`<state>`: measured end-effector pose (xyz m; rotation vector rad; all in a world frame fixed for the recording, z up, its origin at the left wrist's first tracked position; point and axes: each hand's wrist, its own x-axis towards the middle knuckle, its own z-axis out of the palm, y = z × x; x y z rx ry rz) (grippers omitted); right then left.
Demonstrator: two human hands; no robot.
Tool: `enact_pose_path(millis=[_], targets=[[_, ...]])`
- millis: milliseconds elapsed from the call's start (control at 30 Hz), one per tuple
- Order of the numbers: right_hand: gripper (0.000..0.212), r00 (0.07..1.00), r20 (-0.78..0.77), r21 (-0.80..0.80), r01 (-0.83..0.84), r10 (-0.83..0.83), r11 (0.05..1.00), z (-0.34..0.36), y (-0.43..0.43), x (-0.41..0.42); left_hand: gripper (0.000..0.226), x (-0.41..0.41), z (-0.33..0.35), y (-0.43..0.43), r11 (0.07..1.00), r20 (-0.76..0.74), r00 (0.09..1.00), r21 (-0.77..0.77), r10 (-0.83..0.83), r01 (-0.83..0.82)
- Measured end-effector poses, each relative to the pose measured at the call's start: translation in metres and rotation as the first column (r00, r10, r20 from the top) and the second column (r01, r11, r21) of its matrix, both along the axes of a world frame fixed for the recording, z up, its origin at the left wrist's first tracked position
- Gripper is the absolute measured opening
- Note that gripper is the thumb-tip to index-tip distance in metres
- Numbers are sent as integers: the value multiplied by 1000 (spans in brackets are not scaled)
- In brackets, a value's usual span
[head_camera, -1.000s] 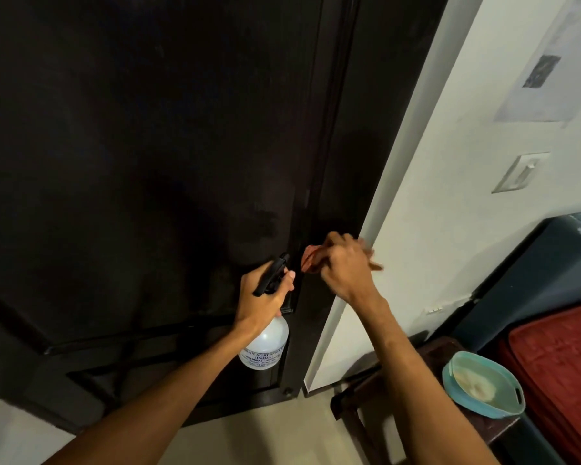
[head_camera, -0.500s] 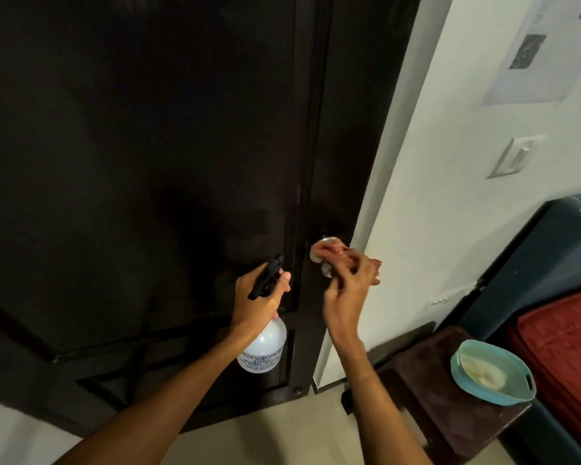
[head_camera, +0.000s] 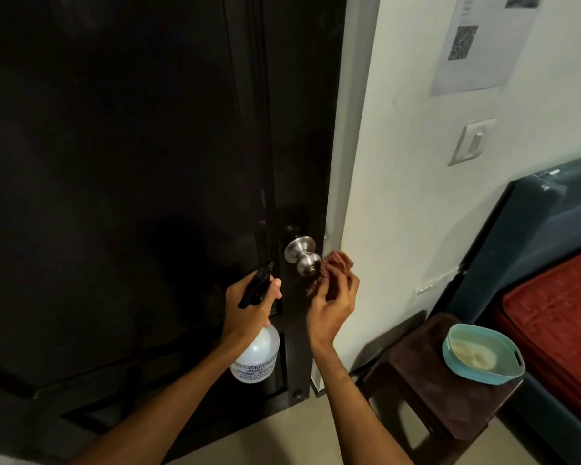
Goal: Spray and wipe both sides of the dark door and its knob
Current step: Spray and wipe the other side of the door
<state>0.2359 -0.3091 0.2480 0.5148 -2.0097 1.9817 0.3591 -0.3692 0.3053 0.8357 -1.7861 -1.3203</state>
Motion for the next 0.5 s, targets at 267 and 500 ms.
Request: enact_pose_path(millis=[267, 500], targets=[[39, 991, 2, -4, -137, 137, 991, -2, 2, 14, 13, -7, -4, 1, 1000, 27, 1000, -14, -9, 9], [51, 963, -160, 267, -169, 216, 949, -27, 11, 12, 15, -9, -13, 3, 1000, 20, 1000, 14, -16, 16]])
